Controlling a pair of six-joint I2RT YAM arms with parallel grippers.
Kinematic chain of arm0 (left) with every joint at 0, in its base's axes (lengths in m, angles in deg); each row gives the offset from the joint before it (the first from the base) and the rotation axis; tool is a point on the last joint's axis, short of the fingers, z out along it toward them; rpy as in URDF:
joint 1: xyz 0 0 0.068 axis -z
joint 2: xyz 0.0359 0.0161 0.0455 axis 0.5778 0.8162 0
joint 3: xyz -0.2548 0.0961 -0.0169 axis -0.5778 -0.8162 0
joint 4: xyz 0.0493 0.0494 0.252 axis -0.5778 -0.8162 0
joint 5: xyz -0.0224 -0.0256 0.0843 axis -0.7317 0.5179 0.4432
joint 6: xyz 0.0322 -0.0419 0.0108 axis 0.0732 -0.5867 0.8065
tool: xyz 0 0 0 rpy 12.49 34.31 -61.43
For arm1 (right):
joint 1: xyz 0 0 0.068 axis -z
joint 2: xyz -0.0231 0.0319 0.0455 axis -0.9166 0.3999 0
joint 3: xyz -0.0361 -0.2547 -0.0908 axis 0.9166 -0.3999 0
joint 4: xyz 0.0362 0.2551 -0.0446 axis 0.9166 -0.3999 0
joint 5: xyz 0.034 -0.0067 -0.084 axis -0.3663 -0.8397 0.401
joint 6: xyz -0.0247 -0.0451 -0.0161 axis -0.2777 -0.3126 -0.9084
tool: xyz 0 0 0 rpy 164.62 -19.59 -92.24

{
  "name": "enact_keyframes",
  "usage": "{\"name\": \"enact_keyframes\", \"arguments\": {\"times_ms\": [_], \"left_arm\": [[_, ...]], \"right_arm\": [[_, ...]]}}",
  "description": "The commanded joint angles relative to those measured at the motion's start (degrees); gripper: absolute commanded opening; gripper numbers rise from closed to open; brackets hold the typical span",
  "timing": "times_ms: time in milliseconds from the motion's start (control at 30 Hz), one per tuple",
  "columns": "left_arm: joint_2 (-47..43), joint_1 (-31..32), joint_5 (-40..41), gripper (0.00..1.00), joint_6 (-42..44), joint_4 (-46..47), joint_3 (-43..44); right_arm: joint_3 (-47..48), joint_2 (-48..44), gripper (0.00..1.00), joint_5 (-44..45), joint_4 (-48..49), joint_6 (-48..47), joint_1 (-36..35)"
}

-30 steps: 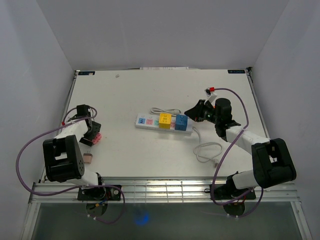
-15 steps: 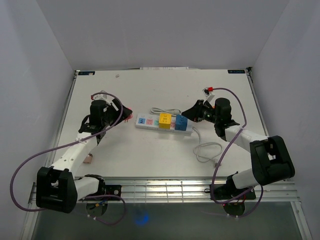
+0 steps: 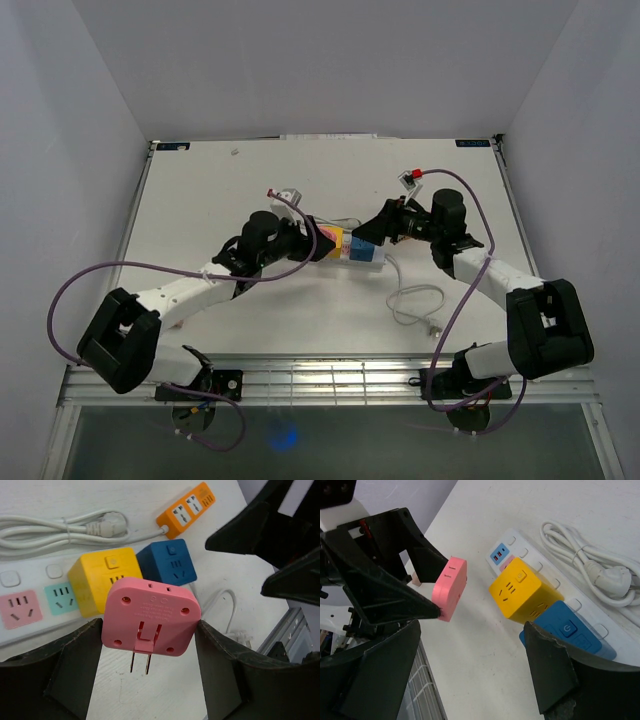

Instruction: Insert the plug

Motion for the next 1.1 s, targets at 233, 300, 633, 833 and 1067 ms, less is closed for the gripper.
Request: {"name": "enact_keyframes", "arguments": {"times_ms": [233,300,633,833,1067], "left_arm": [[-7.6,8.0,-2.5,0.29,17.9,13.2,-5.3],[-6.9,9.3,-2.4,0.30,20.3,13.4,-5.1],[-3.4,11.3,-0.3,0.29,22.7,9.6,-1.7],[-2.9,11.8,1.3,0.29,23.8,7.3,-0.1],[-1.7,12.3,4.3,0.28,25.0,4.5,1.7]], "right_arm": [[3.9,-1.5,0.84,-3.7,-4.5,-1.0,-0.1],[4.1,-1.5,0.83,-4.7,-4.4,-0.4,-0.4],[6.0,-1.0,0.78,-3.5,-7.1,-2.0,-3.7],[10.1,2.8,0.75,-2.3,-15.0,-6.0,-7.3],[14.1,5.4,0.60,0.5,-21.5,-9.6,-10.8]]}}
